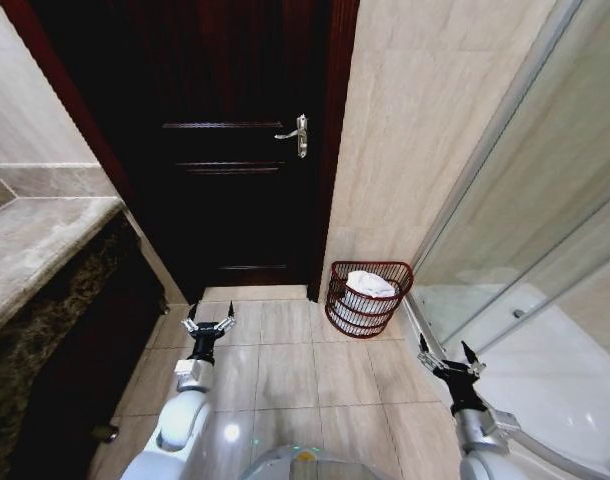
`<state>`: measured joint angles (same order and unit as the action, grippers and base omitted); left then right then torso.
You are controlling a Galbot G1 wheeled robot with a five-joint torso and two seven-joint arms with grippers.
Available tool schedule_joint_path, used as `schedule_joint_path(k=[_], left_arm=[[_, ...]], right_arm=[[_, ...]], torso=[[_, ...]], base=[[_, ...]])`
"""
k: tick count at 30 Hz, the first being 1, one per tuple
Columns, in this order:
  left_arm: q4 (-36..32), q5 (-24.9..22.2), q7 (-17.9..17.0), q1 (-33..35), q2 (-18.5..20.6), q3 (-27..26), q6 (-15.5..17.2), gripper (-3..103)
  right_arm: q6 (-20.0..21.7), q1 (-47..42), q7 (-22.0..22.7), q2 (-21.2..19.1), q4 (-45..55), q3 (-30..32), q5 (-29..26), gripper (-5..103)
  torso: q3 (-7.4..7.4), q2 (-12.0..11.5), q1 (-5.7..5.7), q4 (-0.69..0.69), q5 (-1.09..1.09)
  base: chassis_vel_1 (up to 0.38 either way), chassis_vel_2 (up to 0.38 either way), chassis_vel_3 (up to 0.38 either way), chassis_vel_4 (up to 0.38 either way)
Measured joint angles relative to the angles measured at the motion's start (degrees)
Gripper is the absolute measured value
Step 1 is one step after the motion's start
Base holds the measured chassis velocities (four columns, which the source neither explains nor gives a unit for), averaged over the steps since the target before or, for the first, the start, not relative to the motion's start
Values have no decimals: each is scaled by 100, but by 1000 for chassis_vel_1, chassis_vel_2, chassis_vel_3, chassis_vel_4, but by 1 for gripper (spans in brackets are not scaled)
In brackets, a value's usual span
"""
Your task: Discard the used towel into the hamper.
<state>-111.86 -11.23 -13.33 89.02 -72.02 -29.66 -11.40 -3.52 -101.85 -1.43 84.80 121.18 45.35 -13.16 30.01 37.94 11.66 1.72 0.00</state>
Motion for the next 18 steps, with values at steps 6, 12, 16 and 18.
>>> schedule_joint_path(k=[6, 12, 16, 18], left_arm=[[-19, 0, 164, -83, 11, 43, -24, 100], [-6, -53, 242, -249, 43, 104, -7, 100], [74, -83, 269, -355, 94, 155, 13, 100], [115, -84, 295, -421, 133, 192, 40, 100]], right_arm=[[68, 109, 25, 22, 2, -88, 64, 100], [243, 260, 46, 35, -5, -153, 183, 100], [475, 434, 84, 14, 13, -233, 252, 100], [659, 554, 95, -22, 41, -288, 266, 100]], torso=[[1, -1, 2, 0, 0], [1, -1, 2, 0, 1], [1, -1, 2, 1, -1], [1, -1, 1, 1, 0]], base=[[-77, 65, 84, -66], [-45, 64, 47, -53], [-41, 45, 19, -50], [-39, 37, 58, -33]])
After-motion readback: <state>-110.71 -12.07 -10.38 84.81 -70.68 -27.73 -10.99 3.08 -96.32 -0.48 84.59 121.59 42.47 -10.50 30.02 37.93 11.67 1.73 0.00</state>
